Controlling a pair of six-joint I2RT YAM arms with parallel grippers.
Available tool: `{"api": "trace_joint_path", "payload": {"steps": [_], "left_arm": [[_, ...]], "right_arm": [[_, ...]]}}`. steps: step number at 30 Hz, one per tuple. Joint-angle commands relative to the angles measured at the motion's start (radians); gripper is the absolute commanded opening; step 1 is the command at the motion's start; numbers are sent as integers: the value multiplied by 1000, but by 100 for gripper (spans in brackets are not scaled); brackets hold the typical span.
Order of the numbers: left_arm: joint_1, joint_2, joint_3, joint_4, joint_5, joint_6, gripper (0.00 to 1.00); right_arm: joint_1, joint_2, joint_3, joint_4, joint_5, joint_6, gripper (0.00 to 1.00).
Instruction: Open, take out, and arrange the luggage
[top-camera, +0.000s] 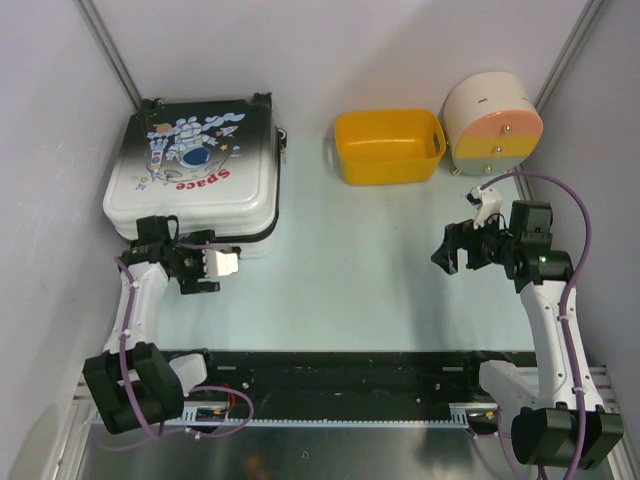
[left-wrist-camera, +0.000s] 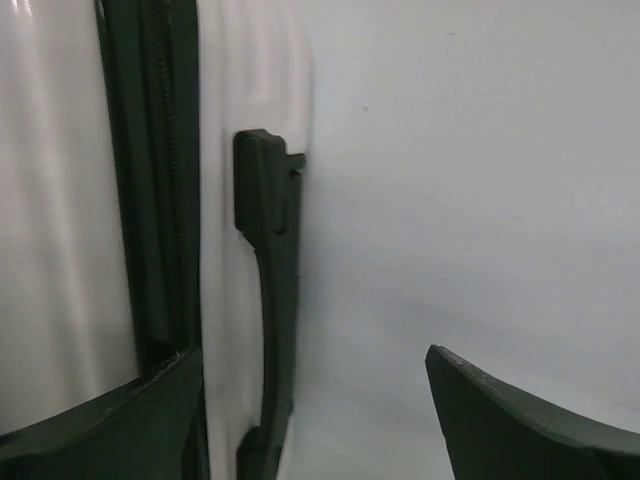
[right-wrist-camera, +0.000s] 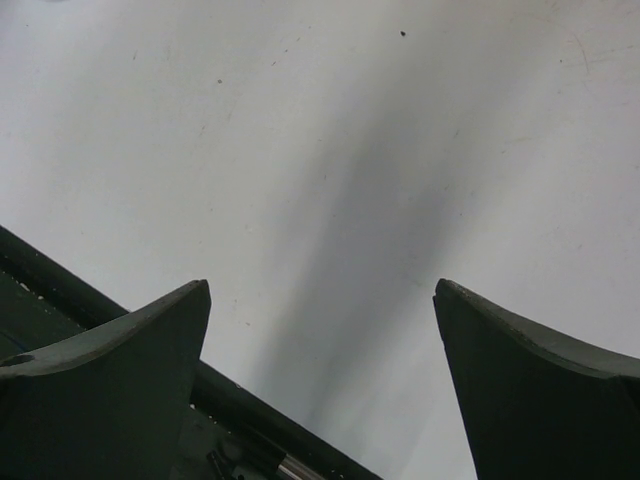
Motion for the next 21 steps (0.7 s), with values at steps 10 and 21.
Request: {"api": "trace_joint_path", "payload": {"steps": [10,21], "left_arm": [[9,157,-48,239,78,147,81],[0,281,-56,269,32,164,62]], "right_arm": [[16,52,24,32,-17,-17,100],[22,78,23,42,-3,-23,100]]}}
